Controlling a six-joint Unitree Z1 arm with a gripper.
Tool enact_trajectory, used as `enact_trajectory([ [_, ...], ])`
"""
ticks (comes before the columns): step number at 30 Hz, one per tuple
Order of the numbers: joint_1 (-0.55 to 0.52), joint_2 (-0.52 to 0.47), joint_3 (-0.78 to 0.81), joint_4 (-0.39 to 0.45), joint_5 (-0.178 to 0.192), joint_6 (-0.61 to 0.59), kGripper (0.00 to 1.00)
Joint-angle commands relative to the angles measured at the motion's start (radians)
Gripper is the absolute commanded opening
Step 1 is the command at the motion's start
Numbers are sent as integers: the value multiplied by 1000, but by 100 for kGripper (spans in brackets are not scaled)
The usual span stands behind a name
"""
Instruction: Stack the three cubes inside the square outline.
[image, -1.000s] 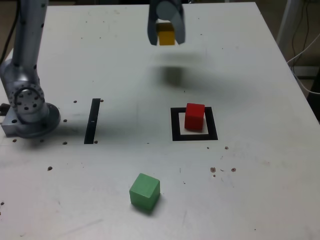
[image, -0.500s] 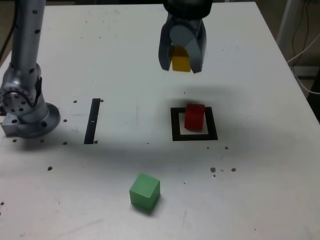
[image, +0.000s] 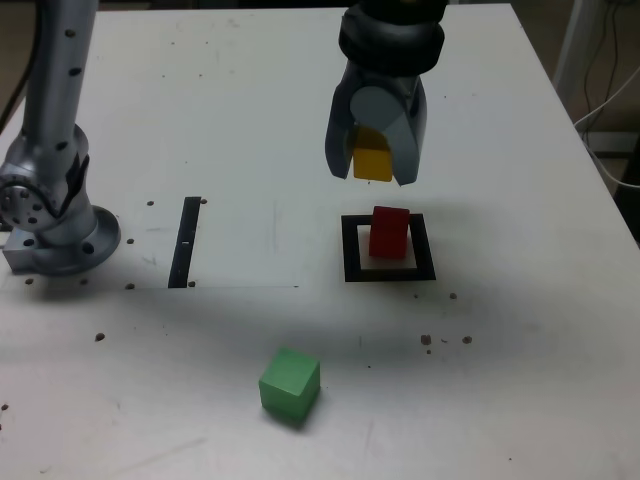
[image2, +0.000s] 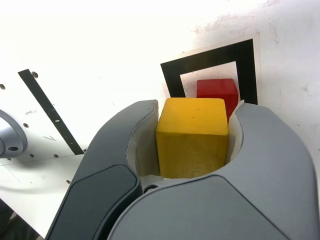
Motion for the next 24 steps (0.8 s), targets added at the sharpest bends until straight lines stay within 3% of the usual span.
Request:
enact_trajectory([
  [1,-15,14,-11,6,-7,-22,32],
  [12,-20,81,-21,0,-31,-35,32],
  [24,-27,84,-3,-23,-36,-61,32],
])
